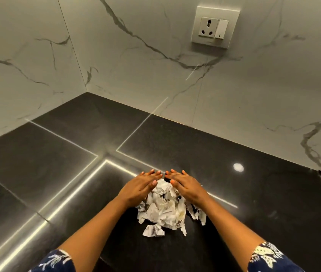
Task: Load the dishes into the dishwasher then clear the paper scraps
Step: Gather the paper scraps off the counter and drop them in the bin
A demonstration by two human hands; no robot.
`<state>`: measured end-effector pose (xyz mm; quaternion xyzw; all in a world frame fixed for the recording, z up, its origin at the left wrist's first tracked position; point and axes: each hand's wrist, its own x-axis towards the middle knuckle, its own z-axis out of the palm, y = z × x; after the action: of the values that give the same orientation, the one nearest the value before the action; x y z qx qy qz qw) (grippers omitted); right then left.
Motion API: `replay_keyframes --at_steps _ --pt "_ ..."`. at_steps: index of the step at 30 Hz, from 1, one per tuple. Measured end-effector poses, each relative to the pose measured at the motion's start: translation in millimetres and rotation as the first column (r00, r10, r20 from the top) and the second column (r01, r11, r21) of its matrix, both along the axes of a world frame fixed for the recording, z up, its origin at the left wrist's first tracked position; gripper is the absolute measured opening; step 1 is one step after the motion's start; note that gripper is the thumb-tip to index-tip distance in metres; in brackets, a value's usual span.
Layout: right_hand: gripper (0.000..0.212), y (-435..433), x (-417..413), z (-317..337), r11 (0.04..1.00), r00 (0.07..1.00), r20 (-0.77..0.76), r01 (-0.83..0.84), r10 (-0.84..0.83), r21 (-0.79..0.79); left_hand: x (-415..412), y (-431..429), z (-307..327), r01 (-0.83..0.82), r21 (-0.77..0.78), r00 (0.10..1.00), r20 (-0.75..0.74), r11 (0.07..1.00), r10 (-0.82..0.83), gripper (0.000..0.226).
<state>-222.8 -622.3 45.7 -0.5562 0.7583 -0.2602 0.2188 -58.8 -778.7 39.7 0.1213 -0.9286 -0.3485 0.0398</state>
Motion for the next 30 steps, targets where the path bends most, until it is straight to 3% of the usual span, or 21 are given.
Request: replay_keyframes --at_steps 3,5,6,8,11,14,16,20,22,24,26,27,28,30 --pt "0.05 12 9 15 0.994 0.971 0.212 0.103 -0.107 0.029 12 10 3 -0.108 0.131 0.988 -0.093 0.985 0.121 0.099" --pt "0.051 31 7 28 0.964 0.885 0.391 0.266 -0.253 0.022 24 14 3 -0.27 0.247 0.932 -0.178 0.931 0.317 0.101" --pt "0.053 44 5 33 0.935 0.857 0.402 0.355 -0.322 -0.009 30 16 2 -0.349 0.294 0.889 -0.197 0.89 0.413 0.103" --pt "0.044 76 0 30 0.872 0.84 0.301 0.486 -0.451 -0.051 42 17 0 -0.431 0.297 0.851 -0.179 0.852 0.493 0.106" --pt "0.052 111 11 9 0.836 0.838 0.0 0.544 -0.546 0.071 45 20 -9 -0.377 0.088 0.919 -0.089 0.922 0.384 0.106" --pt "0.091 103 33 -6 0.828 0.827 -0.26 0.543 -0.499 0.138 38 22 -14 -0.253 -0.179 0.962 0.058 0.951 0.267 0.105" --pt "0.108 80 38 -12 0.839 0.831 -0.275 0.529 -0.483 0.125 36 24 -14 -0.184 -0.275 0.969 0.108 0.944 0.22 0.1" --pt "0.111 44 46 -9 0.935 0.936 -0.186 0.326 -0.298 0.142 41 26 -11 -0.059 -0.292 0.988 0.121 0.955 0.098 0.091" --pt "0.114 42 41 -3 0.953 0.951 0.067 0.298 -0.302 0.062 44 25 -12 -0.171 -0.225 0.983 0.021 0.959 0.18 0.092" --pt "0.102 46 25 1 0.906 0.885 0.212 0.423 -0.414 0.002 46 25 -12 -0.406 -0.107 0.911 -0.133 0.908 0.391 0.094" --pt "0.092 44 8 6 0.885 0.875 0.133 0.462 -0.466 0.06 47 24 -9 -0.609 0.01 0.778 -0.184 0.793 0.6 0.08" --pt "0.093 38 5 10 0.907 0.91 0.043 0.407 -0.413 0.108 47 23 -7 -0.665 0.034 0.734 -0.155 0.746 0.661 0.07" --pt "0.088 29 5 12 0.933 0.948 -0.043 0.319 -0.317 0.164 46 23 -7 -0.684 0.02 0.723 -0.116 0.729 0.681 0.065" --pt "0.064 6 14 16 0.961 0.989 -0.109 0.125 -0.101 0.247 42 24 -9 -0.619 -0.105 0.784 -0.023 0.778 0.62 0.066"
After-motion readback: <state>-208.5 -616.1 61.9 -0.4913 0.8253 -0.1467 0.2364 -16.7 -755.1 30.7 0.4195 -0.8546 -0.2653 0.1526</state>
